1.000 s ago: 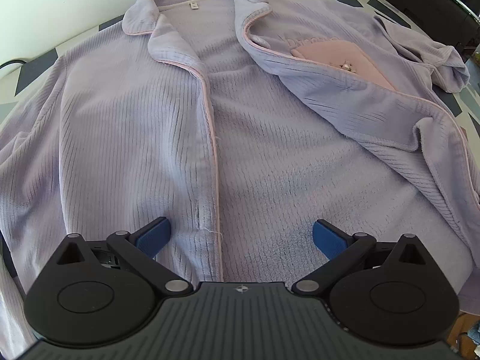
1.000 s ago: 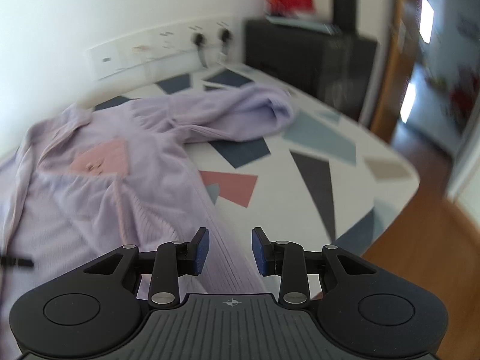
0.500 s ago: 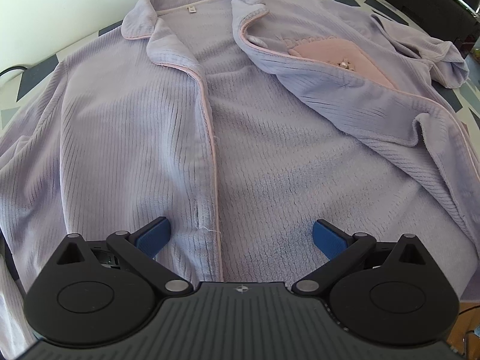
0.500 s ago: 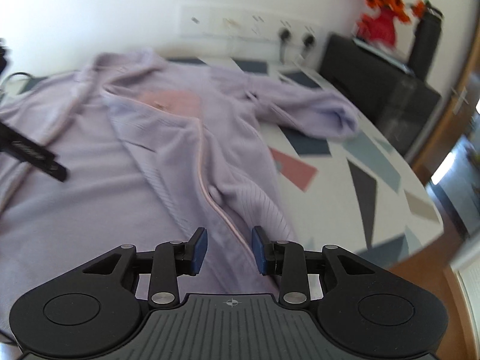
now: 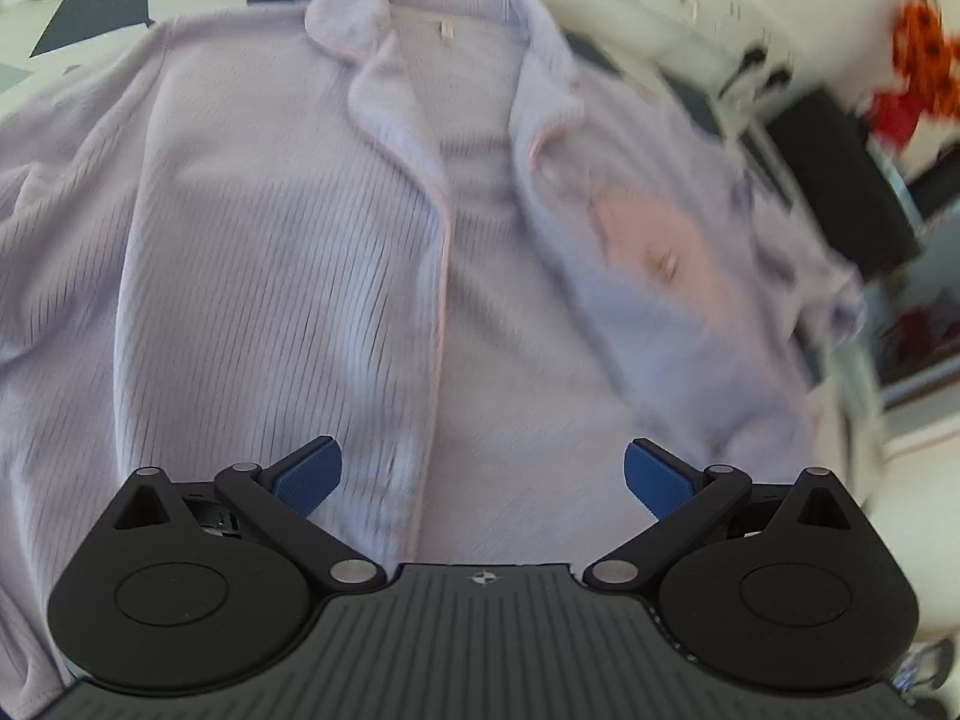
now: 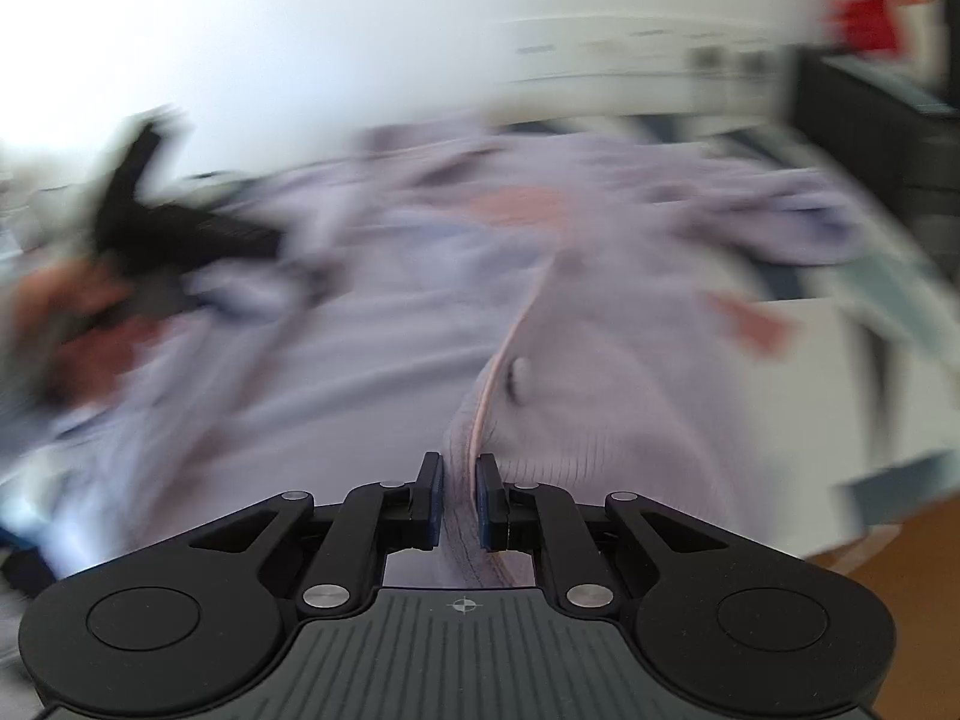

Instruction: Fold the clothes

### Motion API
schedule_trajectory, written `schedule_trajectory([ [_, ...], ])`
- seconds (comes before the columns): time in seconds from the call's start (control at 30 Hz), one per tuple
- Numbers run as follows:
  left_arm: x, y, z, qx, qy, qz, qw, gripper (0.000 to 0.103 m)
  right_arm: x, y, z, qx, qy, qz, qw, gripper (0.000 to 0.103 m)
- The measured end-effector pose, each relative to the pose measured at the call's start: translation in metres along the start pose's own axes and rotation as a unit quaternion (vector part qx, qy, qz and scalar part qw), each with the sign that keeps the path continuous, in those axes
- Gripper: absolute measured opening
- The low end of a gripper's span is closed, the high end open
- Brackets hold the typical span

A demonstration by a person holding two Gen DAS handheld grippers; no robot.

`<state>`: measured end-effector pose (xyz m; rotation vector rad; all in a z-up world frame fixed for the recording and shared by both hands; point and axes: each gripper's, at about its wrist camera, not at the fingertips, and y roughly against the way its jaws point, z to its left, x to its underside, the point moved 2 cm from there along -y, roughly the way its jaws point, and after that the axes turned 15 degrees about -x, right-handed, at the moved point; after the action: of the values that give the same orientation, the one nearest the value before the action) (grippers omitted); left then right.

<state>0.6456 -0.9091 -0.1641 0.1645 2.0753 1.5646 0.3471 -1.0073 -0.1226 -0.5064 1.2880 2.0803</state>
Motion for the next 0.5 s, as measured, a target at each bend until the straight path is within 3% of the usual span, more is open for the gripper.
schedule_trajectory([
  [0.1, -0.019, 0.0, -0.012, 0.01, 0.006, -0.002, 0.9999, 0.097, 0.014, -0.017, 0.022, -0.044, 0.041, 0.056, 0.997, 0.01],
  [0.23, -0.042, -0.012, -0.033, 0.005, 0.004, 0.007, 1.0, 0.093, 0.032, -0.034, 0.025, -0.055, 0.032, 0.087, 0.994, 0.009],
  [0.43, -0.051, -0.042, -0.056, 0.001, 0.014, 0.046, 0.9989, 0.065, 0.046, -0.026, 0.021, -0.07, 0.0, 0.076, 0.995, 0.009],
  [0.5, -0.048, -0.045, -0.061, -0.009, 0.009, 0.044, 0.9989, 0.041, 0.048, -0.021, 0.02, -0.073, -0.008, 0.07, 0.995, 0.009],
])
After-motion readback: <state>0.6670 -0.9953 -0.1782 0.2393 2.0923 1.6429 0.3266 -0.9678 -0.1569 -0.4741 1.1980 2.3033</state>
